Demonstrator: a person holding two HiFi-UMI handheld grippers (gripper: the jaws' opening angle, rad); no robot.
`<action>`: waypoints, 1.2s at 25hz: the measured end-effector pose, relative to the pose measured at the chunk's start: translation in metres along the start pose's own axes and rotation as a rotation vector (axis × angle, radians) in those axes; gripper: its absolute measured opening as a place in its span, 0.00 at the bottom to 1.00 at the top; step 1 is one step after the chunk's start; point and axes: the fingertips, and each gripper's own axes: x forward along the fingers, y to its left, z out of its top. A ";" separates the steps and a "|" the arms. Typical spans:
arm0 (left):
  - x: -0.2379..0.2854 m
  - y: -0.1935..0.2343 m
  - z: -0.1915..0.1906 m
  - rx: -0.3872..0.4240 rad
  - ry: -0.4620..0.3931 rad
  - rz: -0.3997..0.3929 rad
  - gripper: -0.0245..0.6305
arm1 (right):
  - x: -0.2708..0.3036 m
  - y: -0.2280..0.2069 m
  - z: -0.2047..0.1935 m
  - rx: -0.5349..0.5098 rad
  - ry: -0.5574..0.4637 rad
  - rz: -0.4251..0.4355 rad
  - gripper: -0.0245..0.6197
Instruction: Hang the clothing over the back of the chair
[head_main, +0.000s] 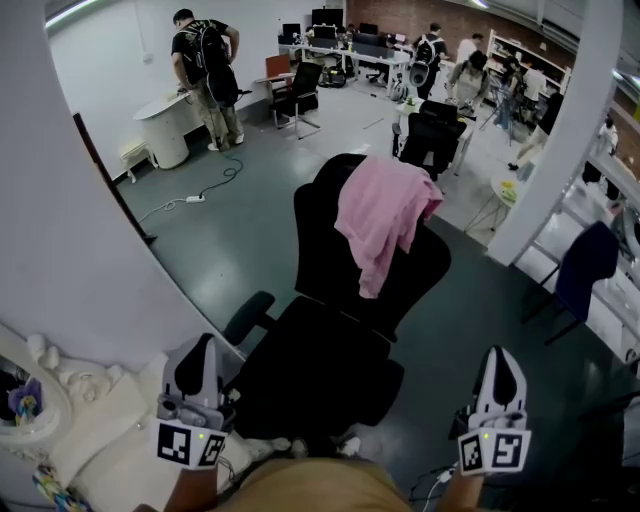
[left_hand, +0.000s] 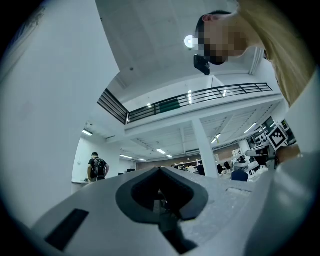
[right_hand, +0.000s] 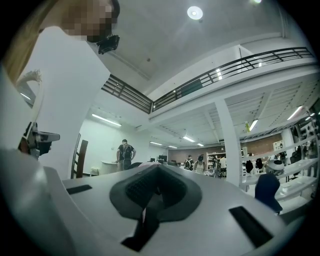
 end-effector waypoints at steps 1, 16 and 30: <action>-0.001 0.001 -0.001 -0.001 0.003 0.002 0.04 | 0.001 0.002 0.001 -0.001 0.001 0.003 0.04; 0.003 -0.001 -0.005 -0.008 0.010 -0.002 0.04 | 0.008 0.004 -0.010 0.119 0.004 0.033 0.04; 0.024 -0.017 -0.004 -0.026 -0.016 -0.024 0.04 | 0.014 -0.007 0.000 0.174 -0.024 0.042 0.04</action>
